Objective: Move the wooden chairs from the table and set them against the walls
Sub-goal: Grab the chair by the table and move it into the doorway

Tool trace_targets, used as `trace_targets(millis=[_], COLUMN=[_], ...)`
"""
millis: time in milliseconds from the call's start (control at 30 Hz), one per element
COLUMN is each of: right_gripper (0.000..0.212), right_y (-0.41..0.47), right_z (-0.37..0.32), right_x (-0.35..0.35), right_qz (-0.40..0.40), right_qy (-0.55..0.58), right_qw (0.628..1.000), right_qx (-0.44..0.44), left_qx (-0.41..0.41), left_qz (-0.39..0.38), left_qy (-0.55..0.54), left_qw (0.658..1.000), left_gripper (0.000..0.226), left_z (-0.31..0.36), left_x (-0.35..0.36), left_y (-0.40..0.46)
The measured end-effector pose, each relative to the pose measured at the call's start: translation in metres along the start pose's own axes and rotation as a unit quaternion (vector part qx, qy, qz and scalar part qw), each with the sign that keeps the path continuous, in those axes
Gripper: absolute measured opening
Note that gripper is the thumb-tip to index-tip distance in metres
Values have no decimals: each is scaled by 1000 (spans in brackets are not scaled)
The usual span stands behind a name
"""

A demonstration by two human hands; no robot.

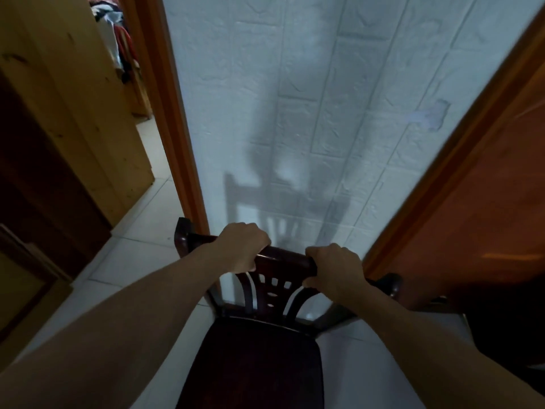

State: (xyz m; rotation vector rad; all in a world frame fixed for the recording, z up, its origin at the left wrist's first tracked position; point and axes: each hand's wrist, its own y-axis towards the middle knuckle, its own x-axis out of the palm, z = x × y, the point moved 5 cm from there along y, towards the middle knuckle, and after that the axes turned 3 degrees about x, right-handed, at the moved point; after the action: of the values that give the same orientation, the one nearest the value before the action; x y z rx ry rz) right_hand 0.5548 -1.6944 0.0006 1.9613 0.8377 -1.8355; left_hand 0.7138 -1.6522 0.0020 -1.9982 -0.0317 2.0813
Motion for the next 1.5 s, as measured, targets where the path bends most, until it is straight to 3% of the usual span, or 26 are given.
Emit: trace_targets(millis=[233,367,533,1067,1333,1500], right_gripper=[34,40,38,50,66,81], right_y=[59,90,108,136,128,112], right_z=[26,37,49,50,51,47], right_x=[11,20,31,41,46,45], right_qz=[23,44,88,36,33,27], right_qy=[14,34,30,23,8,20], right_qw=[1000,998,995,998,999,996], right_qx=[4,17,25,54,41,80], left_qx=[-89,-101,-115,-132,-146,-144], left_qz=[50,78,80,70,78,60], left_qy=[-26,-22,-29,-10,-12,-55], left_qw=[994,992,990,989,986,986], left_gripper=[25,40,42,53,61,79], left_z=[-22,-36,-51,-70,-60,-52], left_x=[4,12,21,38,37,35], left_y=[53,82,103,128,118,98])
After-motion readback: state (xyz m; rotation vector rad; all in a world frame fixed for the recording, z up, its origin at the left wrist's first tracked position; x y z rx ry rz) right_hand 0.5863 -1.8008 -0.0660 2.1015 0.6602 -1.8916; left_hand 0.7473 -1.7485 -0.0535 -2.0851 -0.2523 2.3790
